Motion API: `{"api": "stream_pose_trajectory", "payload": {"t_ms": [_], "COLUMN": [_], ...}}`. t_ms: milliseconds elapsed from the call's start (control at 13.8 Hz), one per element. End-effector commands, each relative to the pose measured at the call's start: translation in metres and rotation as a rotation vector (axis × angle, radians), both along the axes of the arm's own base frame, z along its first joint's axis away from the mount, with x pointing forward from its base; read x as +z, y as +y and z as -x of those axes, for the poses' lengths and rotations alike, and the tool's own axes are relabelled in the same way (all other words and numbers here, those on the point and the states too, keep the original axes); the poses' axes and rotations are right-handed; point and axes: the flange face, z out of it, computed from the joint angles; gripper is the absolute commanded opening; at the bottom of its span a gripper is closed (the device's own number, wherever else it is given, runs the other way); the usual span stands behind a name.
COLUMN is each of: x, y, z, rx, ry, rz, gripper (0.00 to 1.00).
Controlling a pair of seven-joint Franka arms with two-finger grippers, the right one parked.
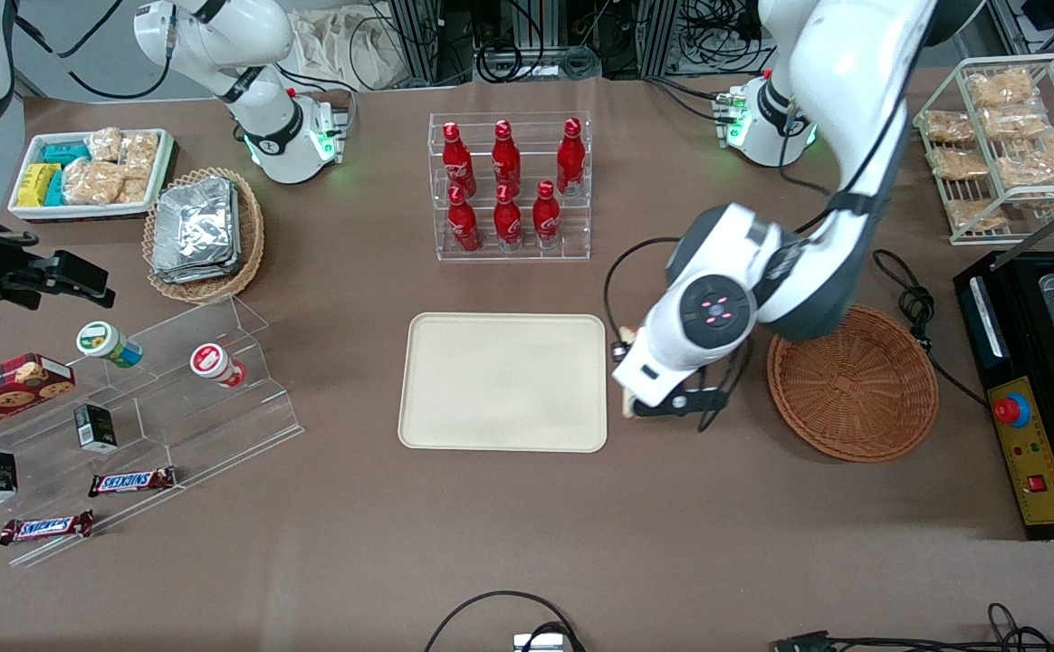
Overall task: Place sandwich from basket to tray
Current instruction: 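Carry the sandwich with the left gripper over to the cream tray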
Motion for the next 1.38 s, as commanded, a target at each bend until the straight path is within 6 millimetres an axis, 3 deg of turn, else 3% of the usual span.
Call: {"api": "stream_pose_trajectory", "payload": {"t_ms": [0, 290, 653, 1016, 1089, 1161, 1306], "x": [-0.029, -0.08, -0.107, -0.114, -0.114, -0.114, -0.113], "y": [-0.033, -0.045, -0.054, -0.067, -0.066, -0.066, -0.065], "z": [0.003, 0.002, 0.006, 0.013, 0.012, 0.012, 0.012], "rx": [0.042, 0.042, 0.011, -0.011, -0.016, -0.022, -0.034], "ry": [-0.023, -0.029, -0.048, -0.059, -0.059, -0.059, -0.071], "rz": [-0.003, 0.016, -0.002, 0.009, 0.01, 0.011, 0.001], "gripper": [0.0, 0.0, 0.0, 0.03, 0.26, 0.4, 1.0]}}
